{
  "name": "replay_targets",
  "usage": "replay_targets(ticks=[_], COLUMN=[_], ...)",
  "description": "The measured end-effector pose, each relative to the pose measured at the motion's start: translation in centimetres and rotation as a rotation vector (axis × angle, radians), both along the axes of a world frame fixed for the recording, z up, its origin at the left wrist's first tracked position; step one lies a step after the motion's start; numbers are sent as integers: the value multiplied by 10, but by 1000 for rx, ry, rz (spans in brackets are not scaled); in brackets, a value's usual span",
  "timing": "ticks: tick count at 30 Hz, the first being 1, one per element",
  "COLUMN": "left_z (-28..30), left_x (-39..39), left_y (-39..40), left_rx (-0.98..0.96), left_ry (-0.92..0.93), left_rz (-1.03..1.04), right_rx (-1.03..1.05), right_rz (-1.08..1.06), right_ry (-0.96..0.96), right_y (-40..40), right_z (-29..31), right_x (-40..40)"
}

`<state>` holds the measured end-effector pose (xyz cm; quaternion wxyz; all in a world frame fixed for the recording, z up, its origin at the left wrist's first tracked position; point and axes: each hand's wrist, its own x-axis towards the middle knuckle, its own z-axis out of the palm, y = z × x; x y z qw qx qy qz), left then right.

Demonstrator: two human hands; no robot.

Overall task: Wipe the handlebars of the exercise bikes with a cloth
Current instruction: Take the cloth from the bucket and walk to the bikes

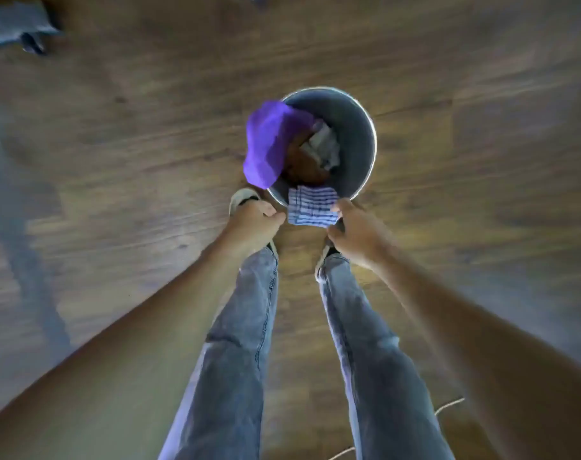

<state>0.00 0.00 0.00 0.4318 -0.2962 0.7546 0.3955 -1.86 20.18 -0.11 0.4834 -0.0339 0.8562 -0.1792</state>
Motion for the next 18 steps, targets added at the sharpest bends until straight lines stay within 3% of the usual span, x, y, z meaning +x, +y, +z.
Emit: replay_targets(ticks=[6,11,18], left_z=[-70,-90,-79], left_x=[5,21,23], left_y=[-1,-10,-9], left_rx=[-72,-39,35], left_ry=[58,29,-5], left_rz=[138,153,155], right_rx=[13,43,-155], right_rz=[449,499,506], right_ry=[243,372,592], right_y=[-40,-42,-30], right_z=[-103,-134,-118], right_x=[13,19,18])
